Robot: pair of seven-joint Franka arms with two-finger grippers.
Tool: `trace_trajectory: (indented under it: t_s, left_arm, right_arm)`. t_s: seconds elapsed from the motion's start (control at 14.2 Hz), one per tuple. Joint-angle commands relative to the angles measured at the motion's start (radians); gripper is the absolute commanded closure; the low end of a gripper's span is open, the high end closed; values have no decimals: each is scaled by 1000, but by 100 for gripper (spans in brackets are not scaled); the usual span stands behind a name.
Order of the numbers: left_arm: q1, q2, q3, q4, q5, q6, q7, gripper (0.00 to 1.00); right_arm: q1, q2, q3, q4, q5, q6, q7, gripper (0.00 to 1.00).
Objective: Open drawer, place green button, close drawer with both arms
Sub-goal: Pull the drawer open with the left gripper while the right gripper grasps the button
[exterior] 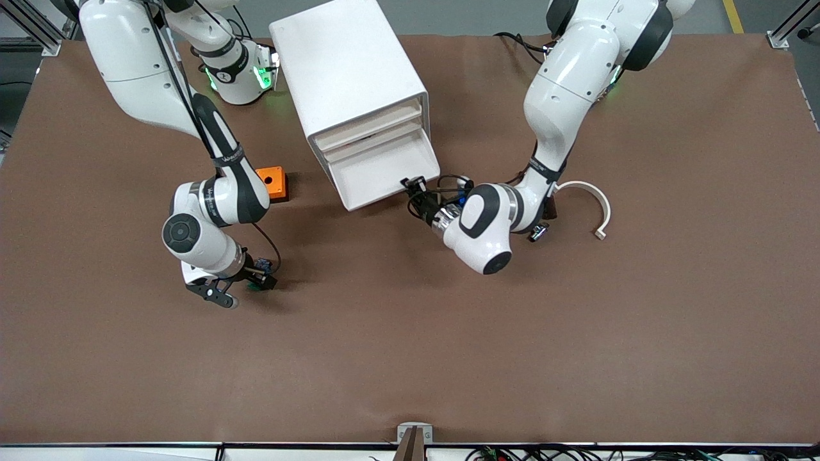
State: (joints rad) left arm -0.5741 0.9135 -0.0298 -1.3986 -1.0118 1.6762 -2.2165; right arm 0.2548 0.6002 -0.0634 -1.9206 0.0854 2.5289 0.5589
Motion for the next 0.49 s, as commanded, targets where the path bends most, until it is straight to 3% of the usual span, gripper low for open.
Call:
trace_trajectory:
  t_s: [0.0,0.14,0.21,0.35,0.42]
  left_arm:
    - [30,16,7,55,-14,19,30,100]
    - [40,18,7,67,-14,20,32,100]
    - [51,16,5,66,-17,19,32,75]
    - [56,10,7,66,-17,17,32,51]
    - [62,7,7,66,-16,14,32,32]
  right_arm:
    - [9,-8,-4,-24,0,-1,13,100]
    - [12,-23,-4,-35,0,-10,67,100]
    - [21,-39,-4,-38,0,-27,70,100]
    - [24,-82,-4,-32,0,-99,107,100]
    - [29,-112,-1,-31,0,-139,139,100]
